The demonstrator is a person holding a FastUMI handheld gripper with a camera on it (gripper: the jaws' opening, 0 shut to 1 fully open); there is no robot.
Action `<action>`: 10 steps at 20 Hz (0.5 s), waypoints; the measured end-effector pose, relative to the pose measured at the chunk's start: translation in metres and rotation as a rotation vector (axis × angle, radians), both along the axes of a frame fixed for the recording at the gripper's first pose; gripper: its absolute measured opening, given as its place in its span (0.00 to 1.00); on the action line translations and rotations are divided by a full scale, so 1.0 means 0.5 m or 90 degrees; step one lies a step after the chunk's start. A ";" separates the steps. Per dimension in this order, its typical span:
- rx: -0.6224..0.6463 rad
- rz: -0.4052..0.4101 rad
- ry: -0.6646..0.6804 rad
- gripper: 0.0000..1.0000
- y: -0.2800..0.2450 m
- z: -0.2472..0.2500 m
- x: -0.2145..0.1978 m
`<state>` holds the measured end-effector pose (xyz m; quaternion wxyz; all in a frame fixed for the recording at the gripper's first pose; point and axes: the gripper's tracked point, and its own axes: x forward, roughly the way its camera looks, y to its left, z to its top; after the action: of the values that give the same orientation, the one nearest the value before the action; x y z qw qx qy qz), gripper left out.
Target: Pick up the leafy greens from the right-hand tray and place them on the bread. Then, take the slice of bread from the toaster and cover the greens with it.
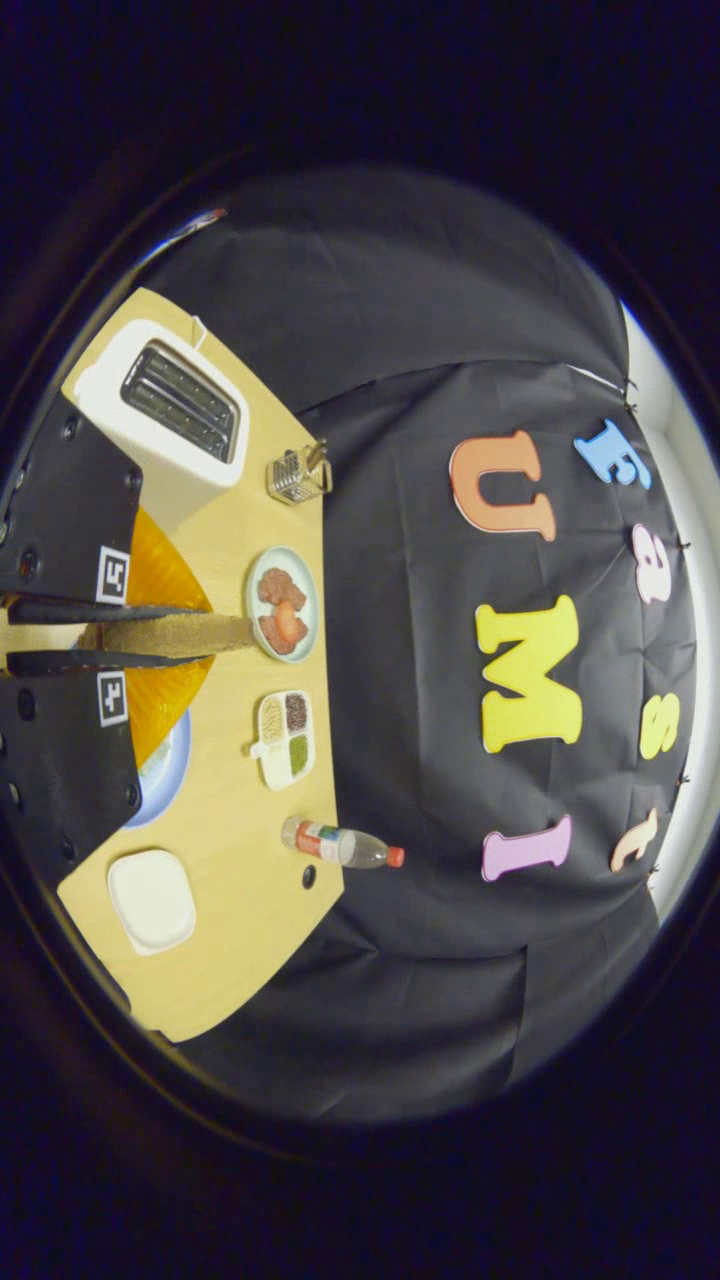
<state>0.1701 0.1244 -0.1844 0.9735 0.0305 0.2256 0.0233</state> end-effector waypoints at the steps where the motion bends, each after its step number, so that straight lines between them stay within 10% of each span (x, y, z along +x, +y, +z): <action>1: 0.008 0.007 0.010 0.10 0.001 -0.025 0.002; 10: 0.018 0.042 0.041 0.10 -0.075 -0.144 0.025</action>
<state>0.1825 0.0869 -0.2562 0.9639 0.0376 0.2573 0.0579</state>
